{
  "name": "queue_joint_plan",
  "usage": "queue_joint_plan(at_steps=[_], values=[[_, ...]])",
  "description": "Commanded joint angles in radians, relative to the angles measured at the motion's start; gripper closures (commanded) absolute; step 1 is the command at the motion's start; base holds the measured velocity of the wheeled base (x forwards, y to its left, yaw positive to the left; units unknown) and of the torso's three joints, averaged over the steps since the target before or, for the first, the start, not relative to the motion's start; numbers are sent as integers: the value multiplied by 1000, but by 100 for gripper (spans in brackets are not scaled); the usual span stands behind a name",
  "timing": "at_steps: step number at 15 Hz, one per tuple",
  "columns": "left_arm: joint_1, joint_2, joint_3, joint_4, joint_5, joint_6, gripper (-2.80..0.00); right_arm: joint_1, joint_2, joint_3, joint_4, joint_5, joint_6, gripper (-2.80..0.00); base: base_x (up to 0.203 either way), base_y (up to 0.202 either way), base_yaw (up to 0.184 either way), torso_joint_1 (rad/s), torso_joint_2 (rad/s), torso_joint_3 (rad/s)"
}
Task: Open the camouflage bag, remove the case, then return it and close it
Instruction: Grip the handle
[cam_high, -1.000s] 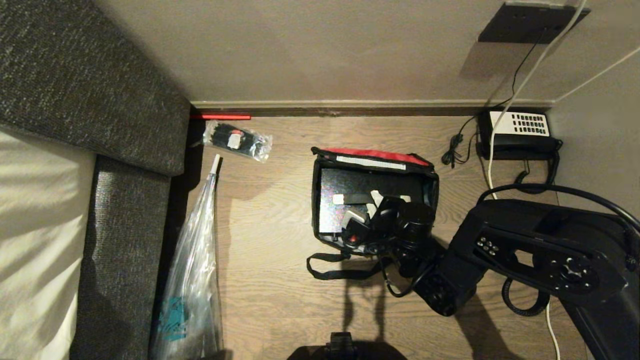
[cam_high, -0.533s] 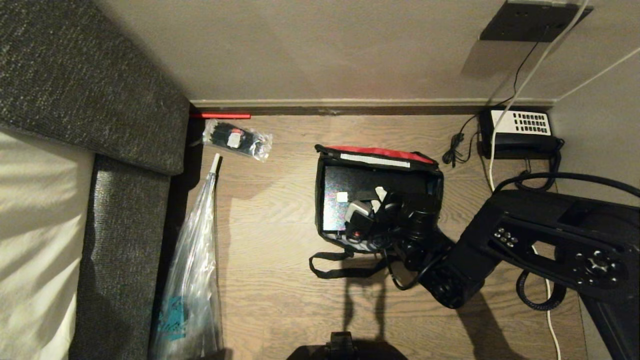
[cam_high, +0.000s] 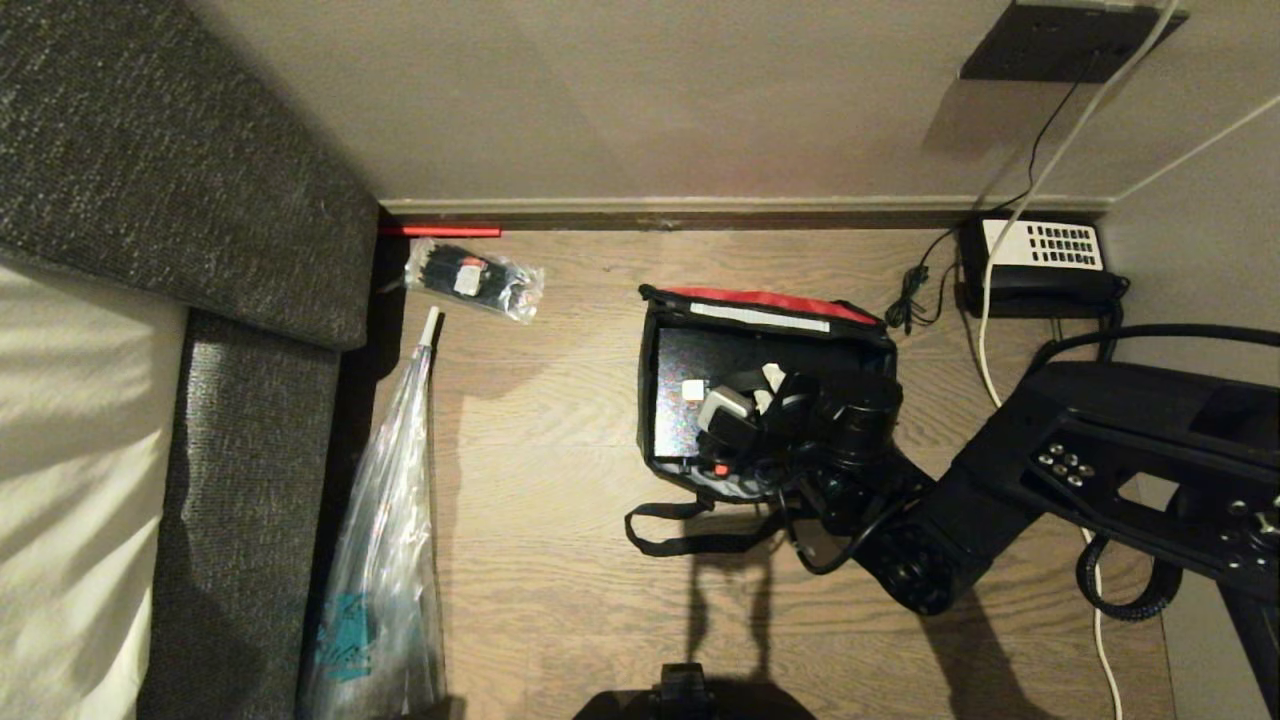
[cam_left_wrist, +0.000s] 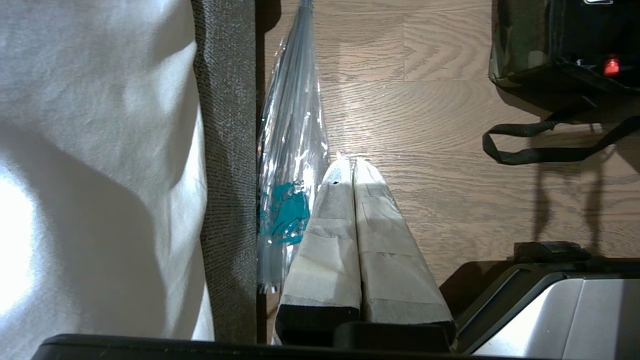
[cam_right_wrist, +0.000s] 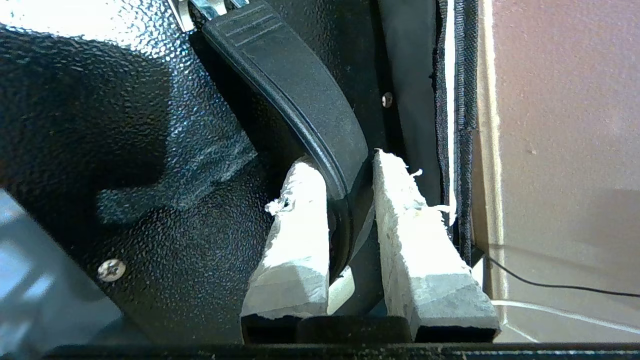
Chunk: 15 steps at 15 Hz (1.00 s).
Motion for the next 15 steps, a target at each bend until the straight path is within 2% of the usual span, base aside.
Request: queue_joint_plan(at_steps=[1,15], values=[[0,1,2,0,0,1,0,11,-39,6,-7,1,-7,0,0,0,0,0,0,0],[0,1,2,0,0,1,0,23,-81,70,19,4,-5,0,0,0,0,0,0,0]])
